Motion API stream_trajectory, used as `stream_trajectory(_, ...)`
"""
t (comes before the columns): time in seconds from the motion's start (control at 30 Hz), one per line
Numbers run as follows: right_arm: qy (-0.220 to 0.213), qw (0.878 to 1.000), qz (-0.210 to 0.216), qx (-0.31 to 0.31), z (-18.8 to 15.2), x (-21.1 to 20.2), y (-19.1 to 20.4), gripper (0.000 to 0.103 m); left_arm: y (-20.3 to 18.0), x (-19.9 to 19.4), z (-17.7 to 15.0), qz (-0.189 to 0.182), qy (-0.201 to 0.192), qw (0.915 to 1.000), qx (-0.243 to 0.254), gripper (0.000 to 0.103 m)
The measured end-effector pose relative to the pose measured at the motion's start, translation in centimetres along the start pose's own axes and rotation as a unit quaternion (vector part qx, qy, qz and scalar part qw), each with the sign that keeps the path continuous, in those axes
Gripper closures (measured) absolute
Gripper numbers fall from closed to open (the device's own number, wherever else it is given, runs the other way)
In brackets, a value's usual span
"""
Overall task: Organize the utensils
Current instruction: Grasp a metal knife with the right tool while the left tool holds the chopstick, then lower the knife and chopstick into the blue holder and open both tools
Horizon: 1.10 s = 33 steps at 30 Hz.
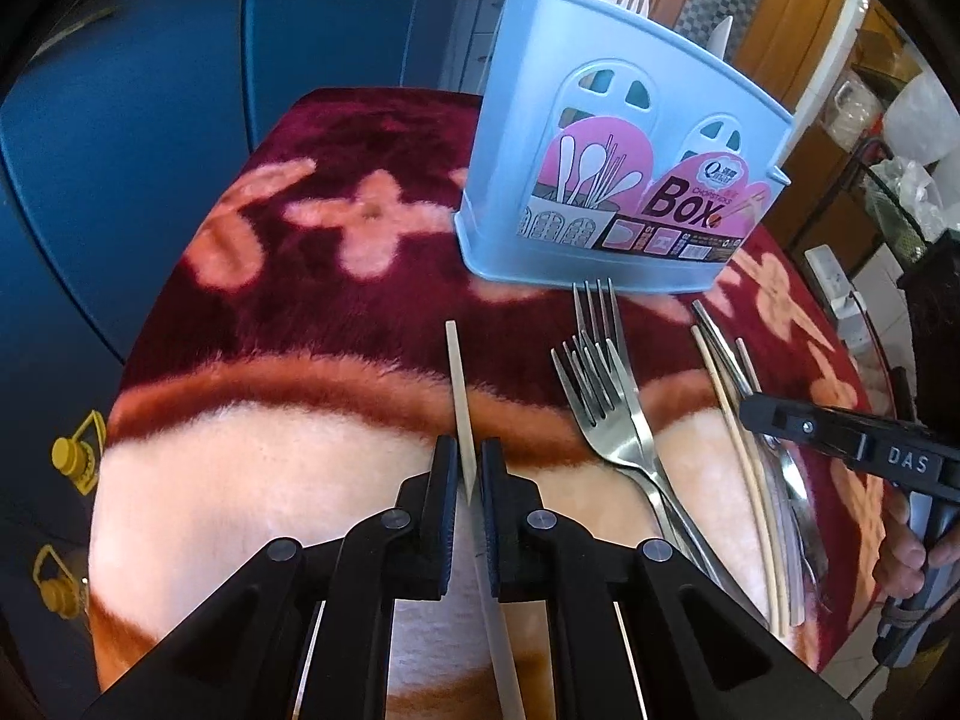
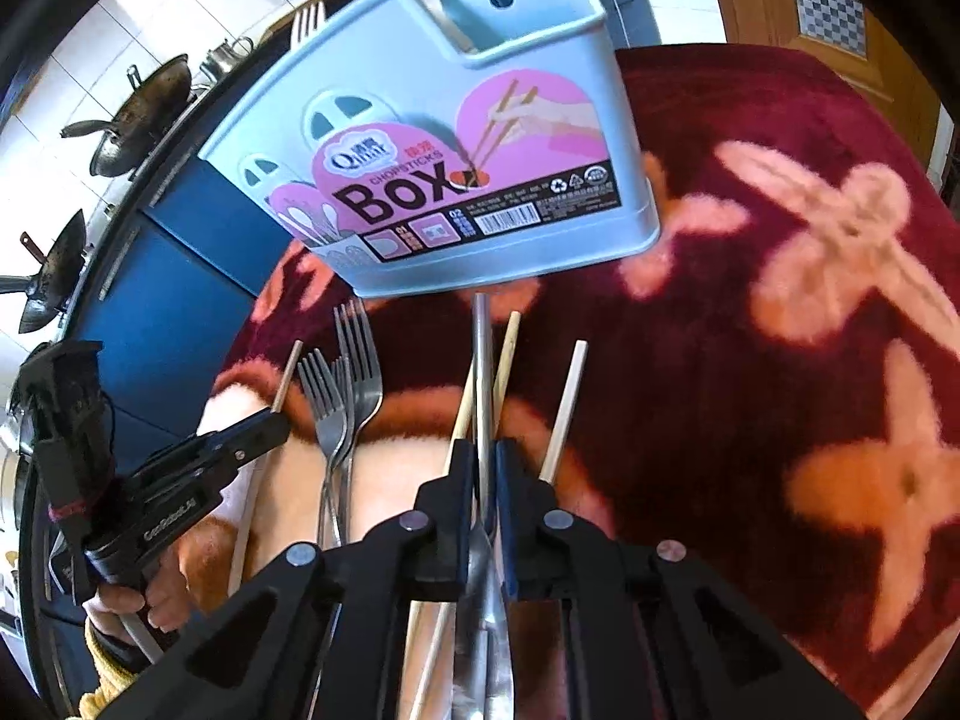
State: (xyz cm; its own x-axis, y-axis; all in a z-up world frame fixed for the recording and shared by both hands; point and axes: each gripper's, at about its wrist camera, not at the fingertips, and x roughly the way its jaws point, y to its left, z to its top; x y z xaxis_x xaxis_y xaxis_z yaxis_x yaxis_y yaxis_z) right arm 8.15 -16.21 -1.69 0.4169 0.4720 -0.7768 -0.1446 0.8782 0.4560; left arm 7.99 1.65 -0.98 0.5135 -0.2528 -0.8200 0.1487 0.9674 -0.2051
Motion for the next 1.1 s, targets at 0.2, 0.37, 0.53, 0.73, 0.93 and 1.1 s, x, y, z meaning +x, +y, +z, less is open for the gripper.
stream_trajectory(0.2, -0.031, 0.999, 0.017, 0.000, -0.7, -1.9, -0.1, 0.094, -0.2, -1.1, -0.2, -0.017, -0.024, 0.9995, -0.008, 0.098)
stream_trajectory(0.37, -0.065, 0.997, 0.041, 0.002, -1.3, -3.9, -0.1, 0.094, -1.0, -3.8, -0.2, -0.042, -0.069, 0.9966, -0.017, 0.099)
stream_trajectory(0.53, -0.108, 0.993, 0.055, -0.002, -2.2, -6.0, 0.3, 0.094, -2.2, -6.7, 0.1, -0.059, -0.119, 0.9910, -0.015, 0.099)
stream_trajectory(0.73, -0.170, 0.984, 0.046, -0.024, -2.3, -8.8, 1.9, 0.094, -3.5, -9.5, 0.8, -0.070, -0.174, 0.9822, -0.008, 0.099)
stream_trajectory(0.93, -0.221, 0.974, 0.027, -0.044, -0.9, -12.0, 2.7, 0.094, -4.2, -10.7, 3.1, -0.066, -0.210, 0.9755, -0.007, 0.099)
stream_trajectory(1.1, -0.252, 0.966, 0.009, -0.056, 1.1, -13.6, 2.9, 0.094, -4.5, -10.8, 5.7, -0.065, -0.226, 0.9719, -0.004, 0.099)
